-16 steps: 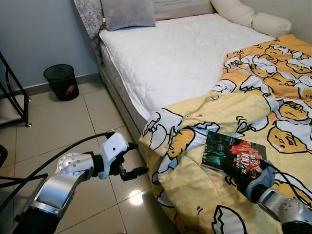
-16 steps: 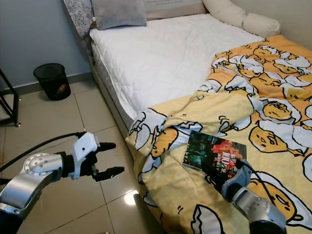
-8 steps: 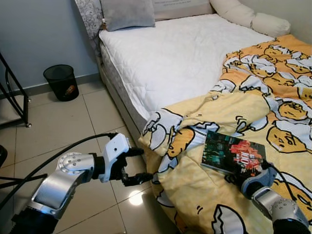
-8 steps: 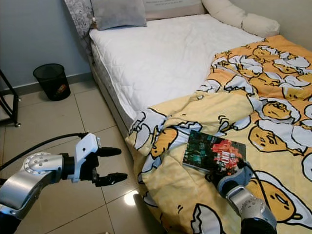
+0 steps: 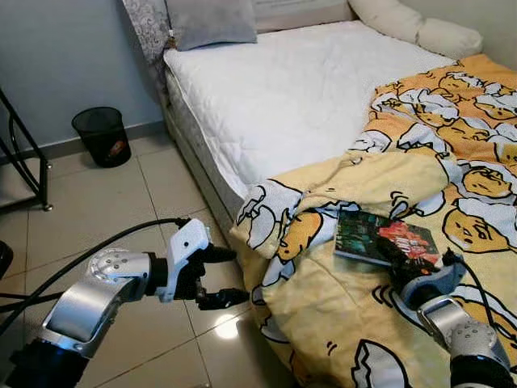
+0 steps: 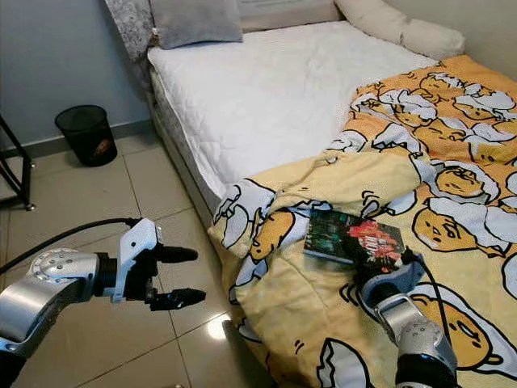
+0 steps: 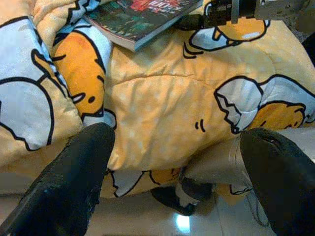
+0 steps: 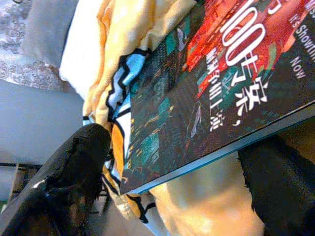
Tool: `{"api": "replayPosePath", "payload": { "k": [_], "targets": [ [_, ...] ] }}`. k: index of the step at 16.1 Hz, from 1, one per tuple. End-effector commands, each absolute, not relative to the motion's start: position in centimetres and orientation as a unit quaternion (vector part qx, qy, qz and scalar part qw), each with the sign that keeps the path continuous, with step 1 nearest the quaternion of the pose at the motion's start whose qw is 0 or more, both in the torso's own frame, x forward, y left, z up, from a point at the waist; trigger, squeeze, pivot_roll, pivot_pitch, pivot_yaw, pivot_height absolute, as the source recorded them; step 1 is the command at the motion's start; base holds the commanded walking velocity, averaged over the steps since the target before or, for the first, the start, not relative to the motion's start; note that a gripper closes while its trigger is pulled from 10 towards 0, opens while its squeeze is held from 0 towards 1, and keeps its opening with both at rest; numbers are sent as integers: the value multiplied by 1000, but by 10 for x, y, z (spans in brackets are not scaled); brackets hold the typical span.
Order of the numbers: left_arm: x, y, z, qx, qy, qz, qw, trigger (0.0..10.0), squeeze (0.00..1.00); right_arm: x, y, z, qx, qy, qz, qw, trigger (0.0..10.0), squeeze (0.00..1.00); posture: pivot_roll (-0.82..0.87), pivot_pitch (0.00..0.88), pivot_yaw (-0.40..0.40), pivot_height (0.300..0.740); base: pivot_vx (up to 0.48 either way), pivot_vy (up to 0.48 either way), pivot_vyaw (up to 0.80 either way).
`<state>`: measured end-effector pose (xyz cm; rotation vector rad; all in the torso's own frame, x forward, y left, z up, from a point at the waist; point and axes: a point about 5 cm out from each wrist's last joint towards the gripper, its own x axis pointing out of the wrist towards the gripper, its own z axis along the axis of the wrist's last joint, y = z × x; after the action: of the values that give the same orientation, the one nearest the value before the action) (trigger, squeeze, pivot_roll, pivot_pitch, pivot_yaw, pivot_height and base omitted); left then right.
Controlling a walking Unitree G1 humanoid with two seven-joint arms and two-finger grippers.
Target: Clean up the room
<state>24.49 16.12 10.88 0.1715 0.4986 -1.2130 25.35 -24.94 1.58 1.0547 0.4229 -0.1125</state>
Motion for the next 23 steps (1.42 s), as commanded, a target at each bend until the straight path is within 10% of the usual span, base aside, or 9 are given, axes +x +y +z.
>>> {"api": "replayPosePath", "payload": {
  "k": [1,16,17,18,23],
  "targets": [
    [245,161,115,82,229,-572,784,10000,667,262,-248,28,498,173,-33,849,10000,0,-46,0,-4,740,0,0,0],
    [265,155,120,78,171,-520,833,10000,580,289,-215,5,536,189,-165,806,10000,0,-42,0,16,740,0,0,0],
    [264,156,120,79,173,-519,833,10000,576,291,-217,7,545,172,-169,803,4157,0,-42,0,17,740,0,0,0],
    [264,156,119,79,175,-519,833,10000,576,291,-219,9,550,161,-173,801,1020,0,-41,0,15,740,0,0,0],
    [272,155,123,70,166,-494,851,10000,549,292,-220,8,550,152,-180,801,0,0,-39,0,12,740,0,0,0]
  ]
}}
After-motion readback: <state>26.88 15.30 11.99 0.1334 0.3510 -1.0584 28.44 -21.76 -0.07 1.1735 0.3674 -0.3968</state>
